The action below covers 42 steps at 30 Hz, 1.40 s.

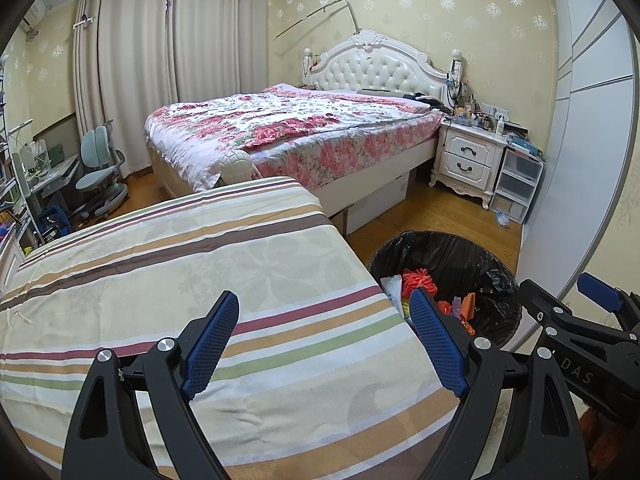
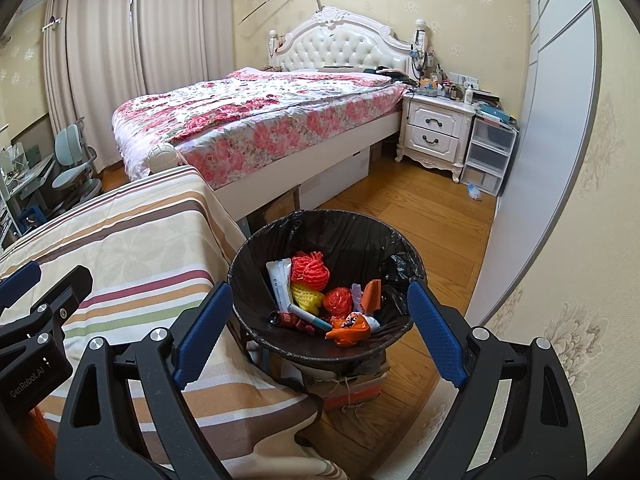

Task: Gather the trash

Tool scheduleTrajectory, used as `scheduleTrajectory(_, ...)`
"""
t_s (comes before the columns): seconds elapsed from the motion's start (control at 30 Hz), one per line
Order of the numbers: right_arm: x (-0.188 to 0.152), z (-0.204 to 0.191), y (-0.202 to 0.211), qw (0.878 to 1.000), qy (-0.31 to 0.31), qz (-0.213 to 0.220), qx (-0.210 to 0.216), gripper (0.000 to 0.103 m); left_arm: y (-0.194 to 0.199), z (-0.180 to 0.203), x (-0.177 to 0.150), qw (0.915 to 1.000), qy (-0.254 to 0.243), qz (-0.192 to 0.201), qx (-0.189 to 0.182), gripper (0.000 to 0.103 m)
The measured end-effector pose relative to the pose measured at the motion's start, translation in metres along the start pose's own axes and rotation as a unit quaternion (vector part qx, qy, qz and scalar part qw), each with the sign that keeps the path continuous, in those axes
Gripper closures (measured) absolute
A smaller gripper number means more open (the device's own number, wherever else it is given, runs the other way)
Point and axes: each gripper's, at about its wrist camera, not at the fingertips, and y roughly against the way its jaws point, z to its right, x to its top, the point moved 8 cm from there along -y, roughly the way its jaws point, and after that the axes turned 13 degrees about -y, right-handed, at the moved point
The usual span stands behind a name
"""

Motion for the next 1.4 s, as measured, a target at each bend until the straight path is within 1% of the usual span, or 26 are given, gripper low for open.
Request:
scheduleTrajectory(0.47, 0.000, -0.001, 0.000, 1.000, 0.001, 0.000, 0.000, 0.016, 0.009, 0.010, -0.003, 1.0000, -0.006, 0.006, 0.003, 0.019)
scheduleTrajectory(0.8, -0.001, -0.002, 0.000, 1.000, 0.001, 0.000, 0.000, 0.016, 0.022, 0.017, 0.002, 0.9996, -0.009, 0.024, 0.011, 0.019)
scheduleTrajectory(1.13, -0.002, -0.003, 0.000, 1.000, 0.001, -0.001, 0.000, 0.016, 0.019, 0.015, 0.004, 0.9996, -0.013, 0.024, 0.007, 0.019)
scheduleTrajectory(1.4, -0.006, -0.011, -0.001, 1.000, 0.006, -0.004, 0.001, 0.016, 0.009, -0.001, 0.001, 0.9999, -0.006, 0.006, 0.010, 0.019)
